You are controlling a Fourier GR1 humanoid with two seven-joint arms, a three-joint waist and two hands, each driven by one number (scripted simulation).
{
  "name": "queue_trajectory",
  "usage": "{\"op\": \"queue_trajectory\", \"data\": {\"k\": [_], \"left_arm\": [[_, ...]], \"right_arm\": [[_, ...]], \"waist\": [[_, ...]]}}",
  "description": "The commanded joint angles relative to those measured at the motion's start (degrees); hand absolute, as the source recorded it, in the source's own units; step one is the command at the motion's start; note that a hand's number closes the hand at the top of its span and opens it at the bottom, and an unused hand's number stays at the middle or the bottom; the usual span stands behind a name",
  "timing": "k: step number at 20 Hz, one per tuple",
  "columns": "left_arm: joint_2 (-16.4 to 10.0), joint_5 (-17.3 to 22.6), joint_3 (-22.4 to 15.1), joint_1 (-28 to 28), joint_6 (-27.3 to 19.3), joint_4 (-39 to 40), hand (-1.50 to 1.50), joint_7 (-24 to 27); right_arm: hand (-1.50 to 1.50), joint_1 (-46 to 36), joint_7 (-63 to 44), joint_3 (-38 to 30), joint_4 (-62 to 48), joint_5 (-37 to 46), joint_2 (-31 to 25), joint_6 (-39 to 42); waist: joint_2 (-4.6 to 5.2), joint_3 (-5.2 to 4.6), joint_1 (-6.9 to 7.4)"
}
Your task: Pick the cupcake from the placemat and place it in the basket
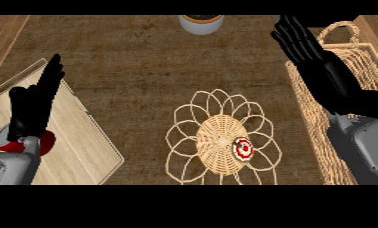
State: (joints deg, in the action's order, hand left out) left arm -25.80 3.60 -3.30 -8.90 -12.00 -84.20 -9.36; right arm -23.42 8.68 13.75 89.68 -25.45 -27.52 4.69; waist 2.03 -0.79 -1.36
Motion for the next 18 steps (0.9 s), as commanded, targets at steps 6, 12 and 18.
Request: {"op": "queue_trajectory", "data": {"k": [6, 12, 18], "left_arm": [[1.88, 0.15, -1.03, -1.15, 1.93, 3.61, 0.0, -0.04], [3.37, 1.46, -2.5, -1.26, 3.56, 3.36, 0.0, -3.14], [4.77, 0.38, -2.87, -1.37, 2.05, 4.51, 0.0, -3.06]], "right_arm": [[1.5, 20.54, 22.34, -10.58, -9.37, -11.24, 7.51, 7.29], [-1.5, 26.58, 43.41, 2.22, 3.59, 14.03, 22.34, -11.78], [-1.5, 34.8, 29.28, -0.91, 6.55, 27.89, 14.13, -28.82]], "waist": [[-1.65, 1.14, -1.11], [-2.57, 0.79, -0.76], [-2.5, 0.36, -1.66]]}}
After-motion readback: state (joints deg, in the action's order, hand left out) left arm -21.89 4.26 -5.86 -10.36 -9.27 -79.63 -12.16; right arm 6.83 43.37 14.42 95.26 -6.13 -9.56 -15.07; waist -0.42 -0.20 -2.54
